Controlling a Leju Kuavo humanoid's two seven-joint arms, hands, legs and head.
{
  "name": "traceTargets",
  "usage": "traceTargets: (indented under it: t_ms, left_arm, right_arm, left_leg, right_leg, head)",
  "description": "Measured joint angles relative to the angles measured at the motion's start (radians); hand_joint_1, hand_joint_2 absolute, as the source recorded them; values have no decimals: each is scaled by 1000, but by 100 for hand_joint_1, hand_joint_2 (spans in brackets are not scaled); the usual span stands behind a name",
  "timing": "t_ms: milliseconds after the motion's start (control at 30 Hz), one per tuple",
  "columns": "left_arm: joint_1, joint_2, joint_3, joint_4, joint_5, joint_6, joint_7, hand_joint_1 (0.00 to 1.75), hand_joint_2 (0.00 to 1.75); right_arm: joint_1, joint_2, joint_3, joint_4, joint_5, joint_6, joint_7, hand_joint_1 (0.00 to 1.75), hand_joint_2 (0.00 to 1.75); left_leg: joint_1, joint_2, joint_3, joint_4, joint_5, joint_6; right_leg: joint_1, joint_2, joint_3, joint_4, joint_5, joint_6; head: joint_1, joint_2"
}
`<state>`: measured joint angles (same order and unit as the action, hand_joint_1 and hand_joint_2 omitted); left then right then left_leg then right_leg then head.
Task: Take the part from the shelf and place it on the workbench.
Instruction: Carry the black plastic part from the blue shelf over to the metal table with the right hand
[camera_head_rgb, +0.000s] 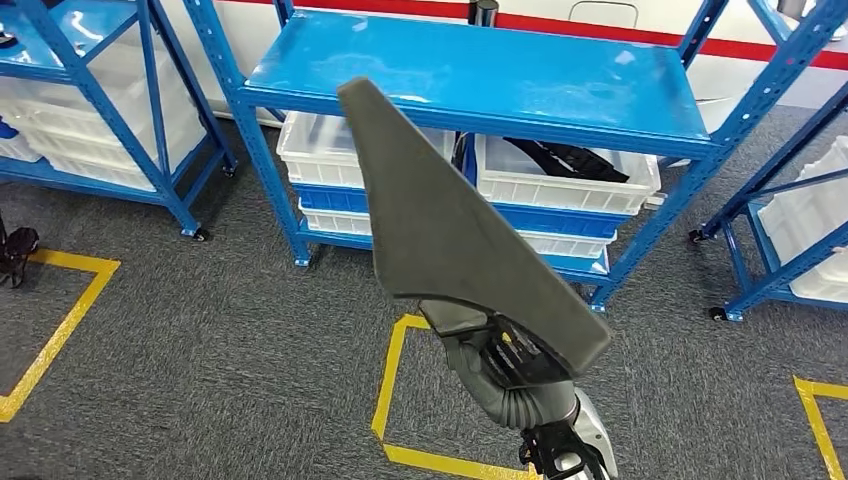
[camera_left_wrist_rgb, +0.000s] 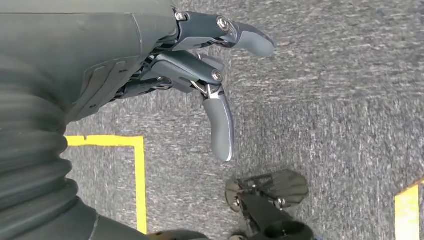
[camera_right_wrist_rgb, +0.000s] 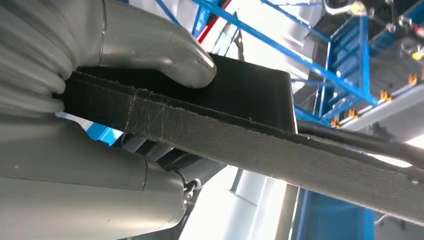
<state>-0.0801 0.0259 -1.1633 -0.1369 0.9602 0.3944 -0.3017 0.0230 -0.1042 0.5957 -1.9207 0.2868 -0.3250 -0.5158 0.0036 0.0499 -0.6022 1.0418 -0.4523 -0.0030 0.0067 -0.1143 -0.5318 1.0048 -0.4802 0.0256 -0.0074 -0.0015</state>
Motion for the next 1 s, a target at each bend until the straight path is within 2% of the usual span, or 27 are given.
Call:
traceTargets:
  t_ms: [33, 67, 100, 167, 233, 267, 300, 333, 367, 400, 433, 467, 533, 567, 600, 633, 667, 700, 733, 767, 800, 833, 900, 933, 967, 1000]
  left_arm:
    - [0, 0, 0, 0, 1, 0, 0, 0, 175]
    - [1, 0, 0, 0, 1, 0, 0, 0, 175]
    - [2, 1, 0, 0, 2, 0, -1, 0, 175]
    - [2, 2, 0, 1, 4, -1, -3, 0, 175]
    - [1, 2, 0, 1, 4, -2, -4, 0, 175]
    - [2, 2, 0, 2, 4, -3, -4, 0, 175]
    - [4, 2, 0, 2, 4, -3, -4, 0, 175]
    - [5, 2, -1, 3, 4, -2, -5, 0, 175]
    - [5, 2, -1, 3, 4, -2, -5, 0, 175]
    - [5, 3, -2, 3, 5, -2, -5, 0, 175]
    - [4, 3, -3, 3, 5, -2, -6, 0, 175]
    - [4, 3, -5, 3, 6, -2, -8, 0, 175]
    - [7, 5, -8, 4, 8, 0, -12, 0, 175]
    - [9, 6, -10, 5, 9, 2, -14, 0, 175]
    - [11, 8, -11, 6, 10, 3, -16, 0, 175]
    - [11, 8, -13, 6, 11, 4, -18, 0, 175]
    - [10, 8, -14, 6, 11, 4, -19, 0, 175]
    - [9, 8, -15, 6, 11, 4, -19, 0, 175]
    - [8, 8, -16, 6, 11, 4, -20, 0, 175]
    - [8, 9, -16, 6, 11, 4, -20, 0, 175]
    - [8, 10, -17, 6, 11, 4, -21, 0, 175]
    - [9, 13, -18, 6, 12, 4, -24, 0, 175]
    - [7, 22, -19, 6, 16, 5, -40, 0, 175]
    - [6, 27, -19, 6, 20, 4, -52, 0, 175]
    - [5, 32, -19, 6, 24, 3, -64, 0, 175]
    - [6, 37, -19, 7, 29, 2, -74, 0, 175]
  right_arm:
    - [0, 0, -1, 0, 1, 0, 0, 175, 175]
    - [-1, 0, -1, 0, 2, 0, 0, 175, 175]
    - [-1, 0, -2, 0, 2, -1, 0, 175, 175]
    - [3, -1, -3, 0, 4, -1, -1, 175, 175]
    - [13, -4, -4, 0, 7, -2, -4, 175, 175]
    - [19, -5, -4, 0, 9, -3, -6, 175, 175]
    - [24, -7, -4, 0, 11, -3, -8, 175, 175]
    - [27, -7, -4, 0, 13, -4, -10, 175, 175]
    - [29, -8, -4, 0, 15, -4, -12, 175, 175]
    - [30, -8, -4, -1, 16, -4, -15, 175, 175]
    - [32, -8, -4, -2, 17, -4, -16, 175, 175]
    - [35, -8, -4, -3, 17, -4, -18, 175, 175]
    - [38, -8, -4, -3, 14, -4, -20, 175, 175]
    - [39, -8, -4, -3, 12, -3, -20, 175, 175]
    - [39, -7, -4, -3, 9, -2, -21, 175, 175]
    - [40, -6, -4, -3, 6, 1, -22, 175, 175]
    - [41, -5, -4, -3, 2, 3, -23, 175, 175]
    - [42, -4, -5, -3, -1, 5, -24, 175, 175]
    - [42, -4, -5, -2, -4, 7, -24, 175, 175]
    - [41, -3, -5, -2, -6, 8, -24, 175, 175]
    - [41, -2, -5, -1, -8, 9, -24, 175, 175]
    - [39, 0, -6, 0, -9, 9, -24, 175, 175]
    - [33, 5, -8, 3, -14, 12, -23, 175, 175]
    - [29, 7, -10, 4, -18, 14, -22, 175, 175]
    - [26, 8, -12, 6, -22, 17, -21, 175, 175]
    - [23, 10, -13, 8, -26, 19, -20, 175, 175]
  left_leg:
    - [0, -12, -3, -1, 3, 7]
    - [1, -24, -6, -3, 7, 13]
    - [3, -35, -9, -5, 11, 19]
    - [6, -57, -16, -6, 18, 30]
    - [5, -83, -25, -6, 24, 37]
    - [5, -97, -28, -6, 26, 38]
    - [5, -112, -31, -6, 29, 38]
    - [5, -126, -32, -6, 33, 36]
    - [6, -139, -33, -6, 36, 33]
    - [4, -152, -35, -5, 39, 30]
    - [3, -163, -36, -5, 42, 25]
    - [3, -173, -38, -6, 45, 19]
    - [5, -191, -43, -10, 53, 6]
    - [5, -182, -47, -6, 51, 1]
    - [5, -159, -56, 10, 39, -2]
    - [3, -127, -73, 48, 13, -6]
    - [3, -93, -97, 106, -24, -8]
    - [4, -73, -125, 174, -61, -13]
    - [6, -63, -150, 235, -88, -17]
    - [8, -59, -160, 267, -97, -20]
    - [9, -56, -150, 261, -89, -22]
    - [10, -48, -120, 215, -65, -23]
    - [8, -11, -39, 80, -16, -21]
    - [5, 4, -12, 30, -2, -16]
    - [2, 12, -1, 5, 3, -10]
    - [-2, 5, -3, -1, 2, -2]
  right_leg:
    - [-1, -7, -2, 0, -1, 4]
    - [-3, 2, -7, 8, -7, 8]
    - [-6, 23, -18, 31, -23, 9]
    - [-10, 82, -70, 139, -74, 5]
    - [-11, 105, -133, 263, -117, 2]
    - [-11, 109, -146, 286, -120, 5]
    - [-11, 112, -139, 270, -108, 11]
    - [-12, 121, -113, 218, -85, 17]
    - [-13, 143, -76, 146, -59, 22]
    - [-13, 164, -43, 80, -37, 21]
    - [-13, 181, -20, 35, -24, 18]
    - [-11, 190, -9, 12, -17, 12]
    - [-8, 170, -4, 5, -10, -2]
    - [-9, 158, -1, 1, -4, -9]
    - [-11, 145, 3, -2, 0, -16]
    - [-13, 131, 3, -6, 4, -21]
    - [-11, 116, 3, -6, 5, -23]
    - [-10, 102, 2, -6, 5, -24]
    - [-8, 86, 1, -6, 5, -24]
    - [-7, 71, 0, -6, 5, -24]
    - [-7, 56, 0, -5, 4, -24]
    - [-8, 42, 0, -5, 4, -24]
    - [-4, 17, 2, -2, 1, -20]
    - [0, 7, 2, 0, -2, -16]
    - [5, -2, 1, 1, -4, -13]
    - [7, -12, 0, 1, -4, -9]
  head:
    - [1, 0]
    - [1, 0]
    - [3, 0]
    - [7, 0]
    - [8, 0]
    - [8, 0]
    - [8, 0]
    - [8, 0]
    - [8, 0]
    - [8, 0]
    - [8, 0]
    - [7, 0]
    - [7, 0]
    - [7, 0]
    - [5, 0]
    - [3, 0]
    - [2, 0]
    - [1, 0]
    - [1, 0]
    - [1, 0]
    - [1, 0]
    - [1, 0]
    - [0, 0]
    - [2, 0]
    - [3, 0]
    - [4, 0]
